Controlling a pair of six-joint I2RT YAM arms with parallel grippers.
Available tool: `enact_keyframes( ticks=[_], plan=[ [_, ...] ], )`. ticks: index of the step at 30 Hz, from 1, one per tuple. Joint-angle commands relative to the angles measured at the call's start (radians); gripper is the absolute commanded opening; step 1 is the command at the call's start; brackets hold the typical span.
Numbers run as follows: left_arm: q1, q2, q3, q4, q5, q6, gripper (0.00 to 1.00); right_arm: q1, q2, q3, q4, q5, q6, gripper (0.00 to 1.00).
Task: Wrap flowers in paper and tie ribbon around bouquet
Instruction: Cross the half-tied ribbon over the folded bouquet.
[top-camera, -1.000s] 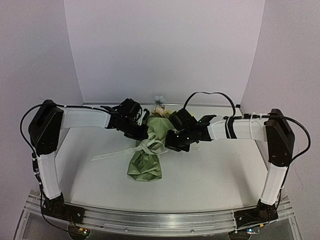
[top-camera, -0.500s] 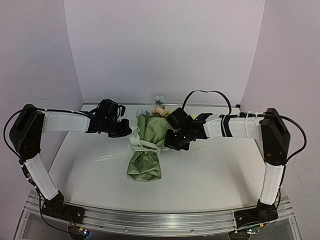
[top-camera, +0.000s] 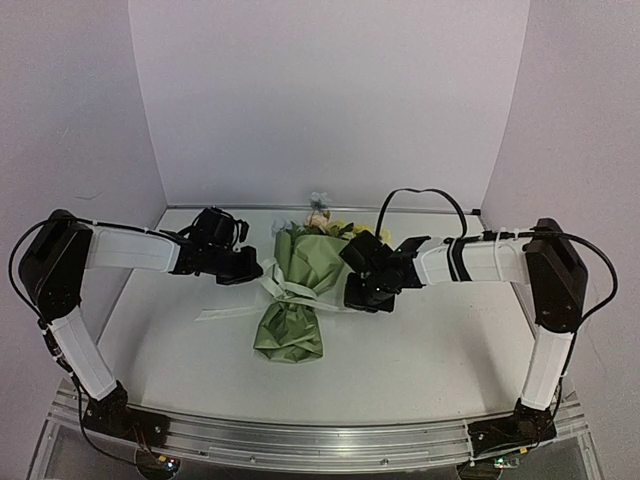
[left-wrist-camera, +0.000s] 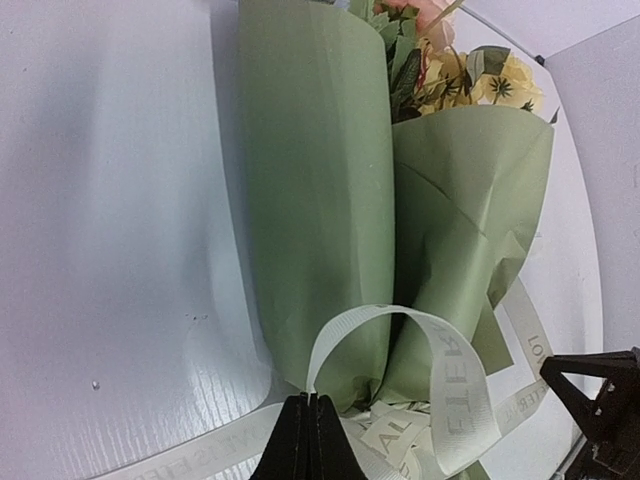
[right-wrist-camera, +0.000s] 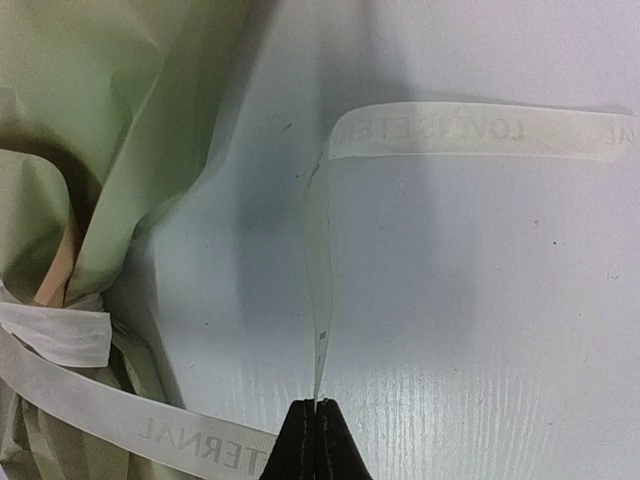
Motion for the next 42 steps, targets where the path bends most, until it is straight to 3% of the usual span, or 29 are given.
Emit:
enact_keyframes(
  ticks=[1,11,17,25,33,42],
  plan=[
    [0.008,-0.056,-0.051,0.031,-0.041,-0.033,0.00,-0.005,-0.066,-0.019,-0.005,0.059,0.020,0.00],
    [0.035,-0.119,-0.162,0.053,-0.072,-0.080,0.05,-0.007,-0.066,-0.038,-0.006,0.051,0.011,0.00],
    [0.035,-0.125,-0.186,0.096,-0.005,-0.062,0.19,0.004,-0.058,0.017,0.001,-0.007,-0.039,0.00],
    [0.034,-0.295,-0.231,0.085,-0.028,0.005,0.42,0.007,-0.075,0.092,0.000,-0.043,-0.036,0.00],
    [-0.046,-0.336,-0.117,0.018,0.028,0.175,0.48,0.007,-0.059,0.146,-0.013,-0.066,-0.018,0.00],
    [-0.169,-0.179,-0.009,0.000,0.176,0.331,0.48,0.005,-0.058,0.172,-0.014,-0.089,0.003,0.00]
  ],
)
